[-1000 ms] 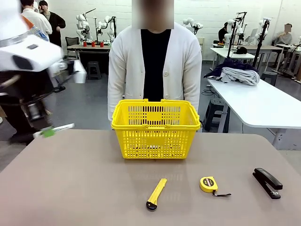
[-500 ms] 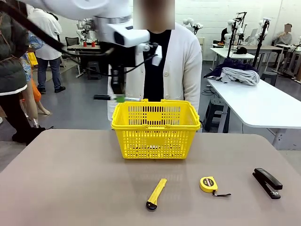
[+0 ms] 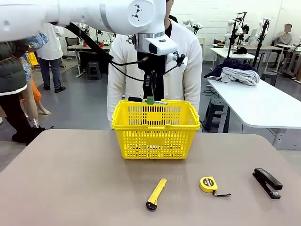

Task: Place the items the person wants into the basket.
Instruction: Pick up the item the person points to and place it in the Market Basket.

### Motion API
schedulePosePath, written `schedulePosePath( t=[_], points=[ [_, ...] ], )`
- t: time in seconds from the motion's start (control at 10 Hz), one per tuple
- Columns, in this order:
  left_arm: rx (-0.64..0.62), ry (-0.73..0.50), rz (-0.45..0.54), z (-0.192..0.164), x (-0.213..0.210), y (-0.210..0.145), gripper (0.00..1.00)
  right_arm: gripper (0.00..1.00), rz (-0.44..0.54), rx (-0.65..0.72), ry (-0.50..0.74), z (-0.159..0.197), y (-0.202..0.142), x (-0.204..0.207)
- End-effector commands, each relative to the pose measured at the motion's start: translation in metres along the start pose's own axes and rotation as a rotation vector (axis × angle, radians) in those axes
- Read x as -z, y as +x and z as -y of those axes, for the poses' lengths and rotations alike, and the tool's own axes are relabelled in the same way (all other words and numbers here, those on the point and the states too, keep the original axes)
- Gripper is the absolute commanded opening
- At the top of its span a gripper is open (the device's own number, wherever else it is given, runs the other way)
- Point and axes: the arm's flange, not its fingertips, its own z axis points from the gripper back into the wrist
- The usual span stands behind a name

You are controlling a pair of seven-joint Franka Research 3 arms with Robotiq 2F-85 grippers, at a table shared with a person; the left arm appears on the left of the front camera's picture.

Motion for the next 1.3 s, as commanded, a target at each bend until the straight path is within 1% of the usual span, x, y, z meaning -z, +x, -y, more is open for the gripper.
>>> schedulePosePath(
  t=[0.0, 0.1, 0.2, 0.3, 0.8, 0.9, 1.0, 1.1, 1.2],
  points=[
    [0.001, -0.043, -0.013, -0.035, -0.012, 0.007, 0.11, 1.00, 0.013, -0.016, 0.020, 0.000, 0.000, 0.002],
    [-0.009, -0.044, -0.011, -0.041, -0.010, 0.005, 0.11, 1.00, 0.013, -0.016, 0.020, 0.000, 0.000, 0.002],
    [-0.027, -0.076, 0.010, -0.033, -0.013, 0.001, 0.11, 1.00, 0.013, -0.016, 0.020, 0.000, 0.000, 0.002],
    [-0.025, -0.041, 0.006, -0.027, 0.008, -0.005, 0.11, 1.00, 0.013, -0.016, 0.020, 0.000, 0.000, 0.002],
    [-0.026, -0.056, 0.006, -0.029, 0.008, -0.005, 0.11, 1.00, 0.013, -0.016, 0.020, 0.000, 0.000, 0.002],
    [-0.023, -0.084, 0.012, -0.050, 0.026, -0.006, 0.11, 1.00, 0.013, -0.016, 0.020, 0.000, 0.000, 0.002],
    [-0.009, -0.048, 0.003, -0.058, 0.038, -0.003, 0.11, 1.00, 0.013, -0.016, 0.020, 0.000, 0.000, 0.002],
    [0.008, -0.045, -0.006, -0.067, 0.050, 0.002, 0.11, 1.00, 0.013, -0.016, 0.020, 0.000, 0.000, 0.002],
    [0.000, -0.014, -0.011, -0.078, 0.062, 0.005, 0.11, 1.00, 0.013, -0.016, 0.020, 0.000, 0.000, 0.002]
  ],
)
